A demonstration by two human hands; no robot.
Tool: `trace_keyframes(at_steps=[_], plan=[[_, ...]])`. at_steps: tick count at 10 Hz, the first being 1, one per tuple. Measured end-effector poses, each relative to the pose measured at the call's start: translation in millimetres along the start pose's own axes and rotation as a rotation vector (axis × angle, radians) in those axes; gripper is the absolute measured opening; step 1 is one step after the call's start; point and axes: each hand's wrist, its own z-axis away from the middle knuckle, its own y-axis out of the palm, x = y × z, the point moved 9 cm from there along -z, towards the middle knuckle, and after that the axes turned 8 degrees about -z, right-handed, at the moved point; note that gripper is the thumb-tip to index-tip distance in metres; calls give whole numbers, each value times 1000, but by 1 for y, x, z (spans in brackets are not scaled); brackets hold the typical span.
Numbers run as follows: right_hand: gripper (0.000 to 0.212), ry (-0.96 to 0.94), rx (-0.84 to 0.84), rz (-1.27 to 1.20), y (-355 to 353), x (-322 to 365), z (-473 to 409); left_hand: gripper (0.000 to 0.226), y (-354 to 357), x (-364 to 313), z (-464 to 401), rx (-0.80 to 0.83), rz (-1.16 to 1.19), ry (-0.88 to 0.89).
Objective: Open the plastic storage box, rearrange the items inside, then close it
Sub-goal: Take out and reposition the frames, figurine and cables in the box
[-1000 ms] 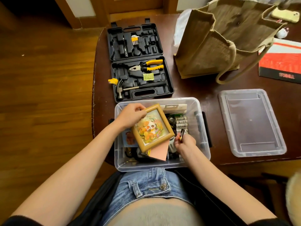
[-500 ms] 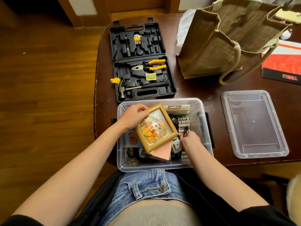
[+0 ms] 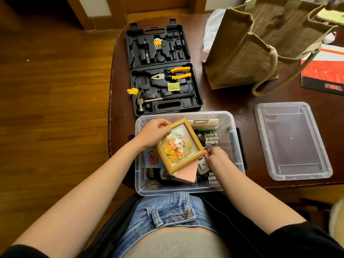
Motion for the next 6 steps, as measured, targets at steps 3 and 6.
trace_keyframes(at_steps=[3,6], plan=[[32,214,-92,-459,0,2,15,18,2,1,-1,11,-2,8],[33,92,183,150,14,18,24,19,1,-1,-1,11,-18,14]])
